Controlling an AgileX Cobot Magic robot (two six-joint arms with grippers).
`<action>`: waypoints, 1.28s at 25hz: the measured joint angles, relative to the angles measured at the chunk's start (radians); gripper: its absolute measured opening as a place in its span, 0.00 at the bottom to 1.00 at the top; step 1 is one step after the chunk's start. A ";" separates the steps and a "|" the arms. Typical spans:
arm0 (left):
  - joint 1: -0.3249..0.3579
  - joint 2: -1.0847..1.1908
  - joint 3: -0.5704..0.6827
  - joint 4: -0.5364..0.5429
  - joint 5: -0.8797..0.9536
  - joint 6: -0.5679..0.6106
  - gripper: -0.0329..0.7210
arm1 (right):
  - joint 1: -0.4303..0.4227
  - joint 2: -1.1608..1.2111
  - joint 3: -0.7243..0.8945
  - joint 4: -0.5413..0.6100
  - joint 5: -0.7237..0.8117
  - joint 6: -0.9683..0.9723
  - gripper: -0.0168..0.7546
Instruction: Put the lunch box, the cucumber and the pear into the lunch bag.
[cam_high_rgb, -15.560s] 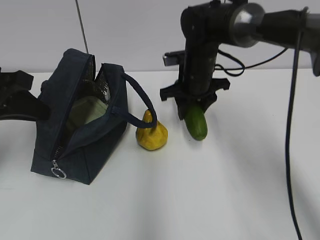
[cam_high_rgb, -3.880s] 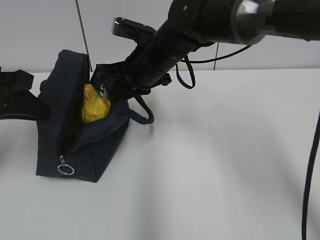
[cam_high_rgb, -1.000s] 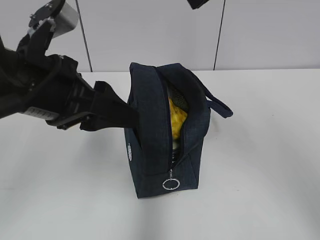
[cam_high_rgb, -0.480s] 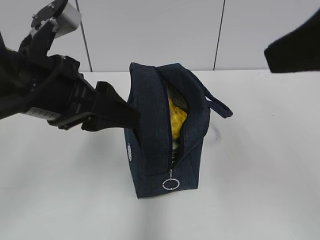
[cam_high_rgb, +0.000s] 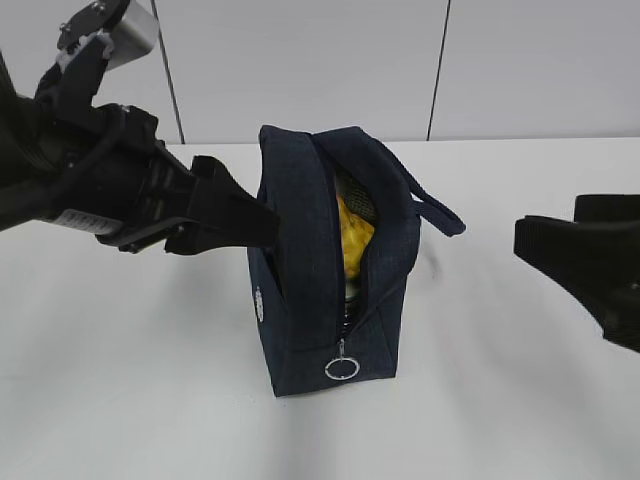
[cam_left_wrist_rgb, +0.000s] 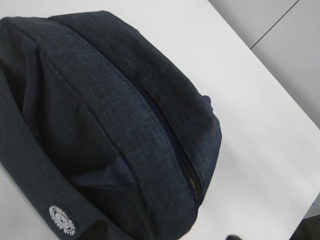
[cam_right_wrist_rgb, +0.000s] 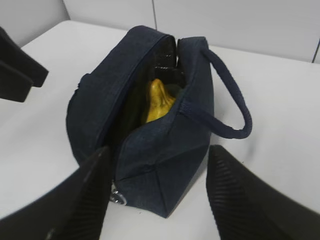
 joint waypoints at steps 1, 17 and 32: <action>0.000 0.000 0.000 -0.001 0.000 0.000 0.59 | 0.000 0.002 0.040 0.002 -0.085 0.000 0.62; -0.043 0.029 0.000 0.027 -0.029 0.005 0.59 | 0.000 0.265 0.217 0.008 -0.402 0.062 0.62; -0.113 0.195 0.003 0.040 -0.134 0.011 0.57 | 0.000 0.442 0.217 -0.504 -0.538 0.369 0.55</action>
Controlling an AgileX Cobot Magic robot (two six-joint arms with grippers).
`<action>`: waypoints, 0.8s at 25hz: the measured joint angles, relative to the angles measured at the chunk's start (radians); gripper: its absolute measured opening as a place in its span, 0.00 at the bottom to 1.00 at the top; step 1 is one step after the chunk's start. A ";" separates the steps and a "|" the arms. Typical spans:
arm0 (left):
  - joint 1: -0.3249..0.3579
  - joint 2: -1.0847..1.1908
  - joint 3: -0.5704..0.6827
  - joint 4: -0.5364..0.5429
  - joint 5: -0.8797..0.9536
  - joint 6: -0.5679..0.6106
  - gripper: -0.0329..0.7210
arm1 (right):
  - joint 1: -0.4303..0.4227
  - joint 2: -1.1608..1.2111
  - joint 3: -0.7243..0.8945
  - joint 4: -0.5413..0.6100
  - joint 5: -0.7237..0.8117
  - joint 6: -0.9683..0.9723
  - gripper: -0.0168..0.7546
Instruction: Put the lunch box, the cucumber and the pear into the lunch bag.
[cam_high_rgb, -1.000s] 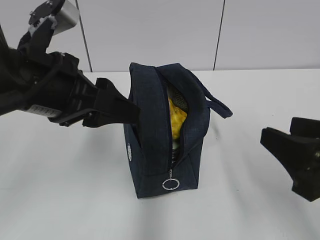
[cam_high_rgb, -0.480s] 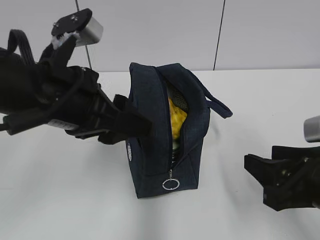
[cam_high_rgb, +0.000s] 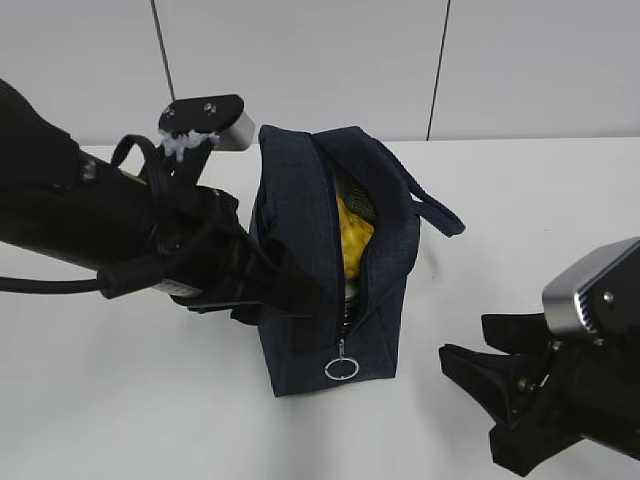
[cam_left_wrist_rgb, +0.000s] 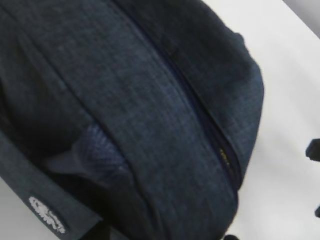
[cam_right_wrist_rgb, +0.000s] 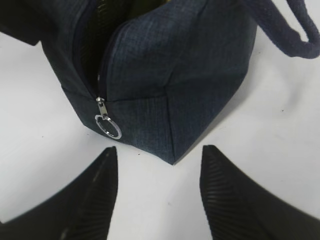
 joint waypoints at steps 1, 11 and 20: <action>0.000 0.008 0.000 -0.004 -0.007 0.000 0.54 | 0.000 0.013 0.000 -0.013 -0.011 0.004 0.55; 0.000 0.014 0.000 -0.011 -0.009 0.000 0.08 | 0.000 0.252 -0.002 -0.236 -0.225 0.024 0.42; 0.000 0.014 0.000 -0.011 -0.009 0.000 0.05 | 0.000 0.441 -0.113 -0.316 -0.283 0.025 0.42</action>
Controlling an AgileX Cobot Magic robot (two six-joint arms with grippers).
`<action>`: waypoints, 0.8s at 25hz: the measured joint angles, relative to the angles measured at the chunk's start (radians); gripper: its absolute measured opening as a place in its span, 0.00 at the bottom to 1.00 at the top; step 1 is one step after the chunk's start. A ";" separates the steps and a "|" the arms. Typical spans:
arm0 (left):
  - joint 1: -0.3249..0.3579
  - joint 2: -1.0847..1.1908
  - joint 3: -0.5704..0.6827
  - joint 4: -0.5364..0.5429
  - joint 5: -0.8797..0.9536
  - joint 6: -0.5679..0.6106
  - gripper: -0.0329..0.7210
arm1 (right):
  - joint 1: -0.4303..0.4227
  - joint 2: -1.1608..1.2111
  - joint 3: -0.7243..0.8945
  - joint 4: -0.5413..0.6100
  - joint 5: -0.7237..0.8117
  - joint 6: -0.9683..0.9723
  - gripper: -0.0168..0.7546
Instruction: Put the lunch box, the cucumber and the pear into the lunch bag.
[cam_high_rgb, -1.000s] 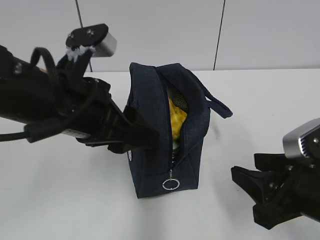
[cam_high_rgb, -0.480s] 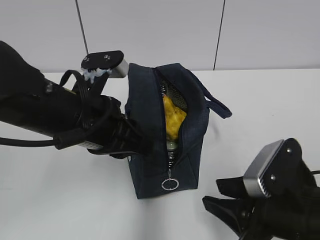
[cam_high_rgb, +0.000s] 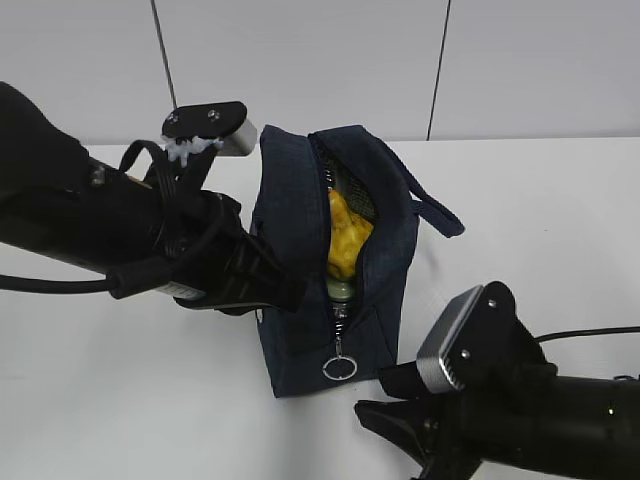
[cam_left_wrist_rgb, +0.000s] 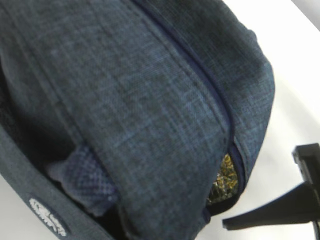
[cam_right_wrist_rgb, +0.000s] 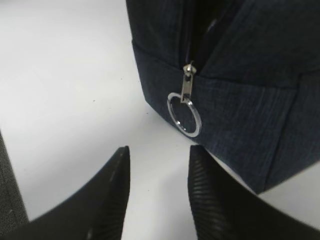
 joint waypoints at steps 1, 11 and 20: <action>0.000 0.000 0.000 0.000 0.000 0.000 0.05 | 0.000 0.009 -0.014 -0.002 0.008 0.000 0.42; 0.000 0.000 0.000 0.000 0.000 0.000 0.05 | 0.000 0.046 -0.127 -0.006 0.153 0.000 0.42; 0.000 0.000 0.000 0.000 0.000 0.000 0.05 | 0.000 0.050 -0.175 -0.060 0.247 0.022 0.42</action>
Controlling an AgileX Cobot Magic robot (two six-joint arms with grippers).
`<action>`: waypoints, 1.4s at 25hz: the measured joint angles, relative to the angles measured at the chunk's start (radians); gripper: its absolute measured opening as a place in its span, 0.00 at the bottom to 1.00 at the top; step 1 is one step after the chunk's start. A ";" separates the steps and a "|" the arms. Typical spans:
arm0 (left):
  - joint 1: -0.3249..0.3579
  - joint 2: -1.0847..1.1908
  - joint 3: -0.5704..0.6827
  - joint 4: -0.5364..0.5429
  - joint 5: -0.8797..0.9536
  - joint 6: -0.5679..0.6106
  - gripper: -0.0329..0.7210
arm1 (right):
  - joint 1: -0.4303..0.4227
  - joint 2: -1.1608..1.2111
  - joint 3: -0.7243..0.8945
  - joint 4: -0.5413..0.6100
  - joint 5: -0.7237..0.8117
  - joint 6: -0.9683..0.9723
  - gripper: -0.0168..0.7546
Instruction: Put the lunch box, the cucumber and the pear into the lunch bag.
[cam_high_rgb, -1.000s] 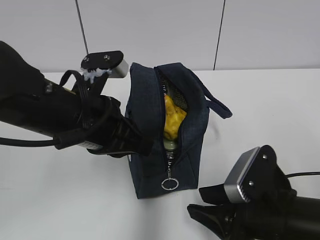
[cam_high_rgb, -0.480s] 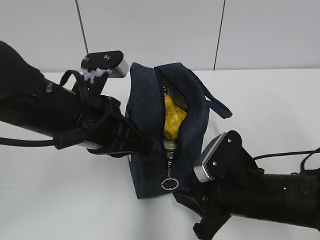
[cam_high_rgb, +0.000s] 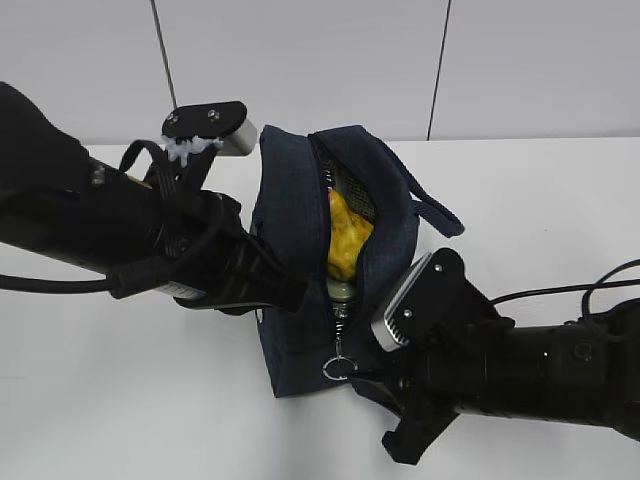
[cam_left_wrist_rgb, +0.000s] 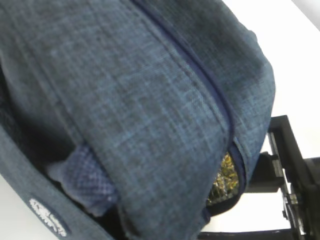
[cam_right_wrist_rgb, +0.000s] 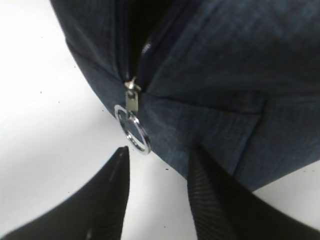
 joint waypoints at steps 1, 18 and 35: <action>0.000 0.000 0.000 0.000 -0.001 0.000 0.05 | 0.000 0.002 0.000 -0.010 0.001 0.006 0.42; 0.000 0.000 0.000 0.001 -0.002 0.000 0.05 | 0.000 0.074 -0.065 -0.098 -0.019 0.080 0.42; 0.000 0.000 0.000 0.001 -0.002 0.000 0.05 | 0.000 0.104 -0.106 -0.273 -0.052 0.266 0.33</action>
